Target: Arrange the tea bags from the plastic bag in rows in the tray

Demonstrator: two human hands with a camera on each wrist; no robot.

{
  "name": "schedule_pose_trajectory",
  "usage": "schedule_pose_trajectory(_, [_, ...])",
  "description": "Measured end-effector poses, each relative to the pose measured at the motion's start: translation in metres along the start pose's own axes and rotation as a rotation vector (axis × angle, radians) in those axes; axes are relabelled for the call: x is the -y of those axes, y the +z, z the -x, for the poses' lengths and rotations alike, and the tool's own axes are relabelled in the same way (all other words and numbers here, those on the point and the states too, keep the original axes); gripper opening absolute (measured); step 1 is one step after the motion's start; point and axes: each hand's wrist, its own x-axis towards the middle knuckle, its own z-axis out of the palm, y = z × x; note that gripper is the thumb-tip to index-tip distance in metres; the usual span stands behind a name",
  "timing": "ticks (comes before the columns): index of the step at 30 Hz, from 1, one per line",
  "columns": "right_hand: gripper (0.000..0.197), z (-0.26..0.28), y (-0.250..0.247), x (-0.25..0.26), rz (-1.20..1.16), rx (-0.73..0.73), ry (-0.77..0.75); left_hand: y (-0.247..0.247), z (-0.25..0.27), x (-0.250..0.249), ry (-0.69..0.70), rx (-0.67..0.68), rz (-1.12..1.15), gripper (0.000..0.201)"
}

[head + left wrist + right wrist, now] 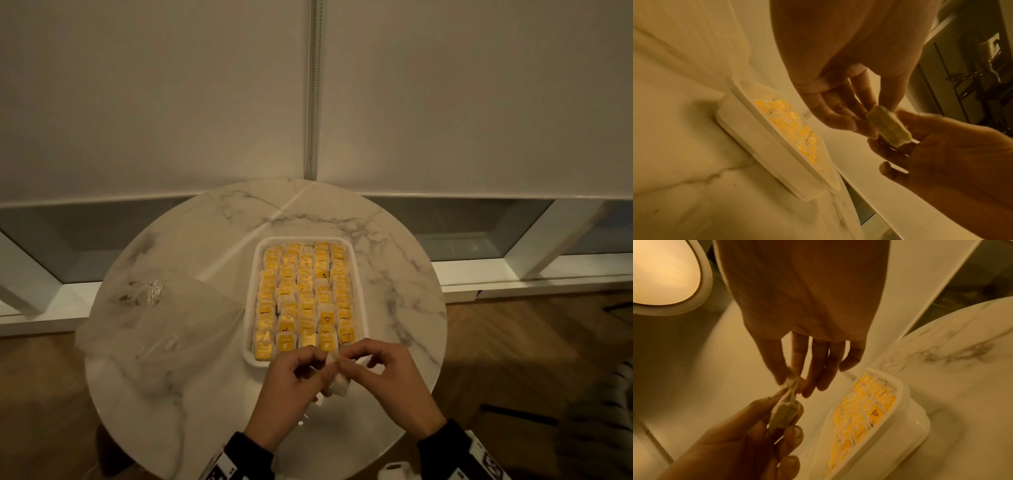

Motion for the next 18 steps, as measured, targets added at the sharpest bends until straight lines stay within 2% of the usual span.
schedule_pose_trajectory(2, [0.013, 0.0, 0.001, -0.006, -0.001, -0.084, -0.002, 0.001, 0.002, 0.003, 0.03, -0.021, -0.108, 0.015])
schedule_pose_trajectory(4, [0.012, 0.002, 0.001, -0.011, -0.029, -0.153, 0.006, 0.002, 0.005, 0.009, 0.095, -0.111, -0.287, 0.019])
schedule_pose_trajectory(6, [0.01, 0.007, 0.003, -0.016, -0.071, -0.165, 0.036, 0.003, 0.011, 0.014, 0.163, -0.161, -0.365, 0.021])
schedule_pose_trajectory(8, [0.011, 0.011, 0.006, -0.018, -0.146, -0.14, 0.084, 0.009, 0.018, 0.015, 0.186, -0.111, -0.384, 0.018])
schedule_pose_trajectory(10, [0.012, 0.014, 0.009, -0.02, -0.247, -0.132, 0.112, 0.017, 0.023, 0.016, 0.173, -0.031, -0.428, 0.028])
schedule_pose_trajectory(12, [0.014, 0.015, 0.01, -0.019, -0.323, -0.122, 0.137, 0.023, 0.025, 0.019, 0.152, -0.019, -0.461, 0.034])
schedule_pose_trajectory(15, [0.008, 0.013, 0.009, -0.019, -0.296, -0.023, 0.168, 0.026, 0.022, 0.02, 0.118, -0.049, -0.379, 0.022])
schedule_pose_trajectory(18, [0.014, 0.007, 0.001, -0.027, -0.223, 0.078, 0.181, 0.024, 0.018, 0.021, 0.032, -0.033, -0.257, 0.023])
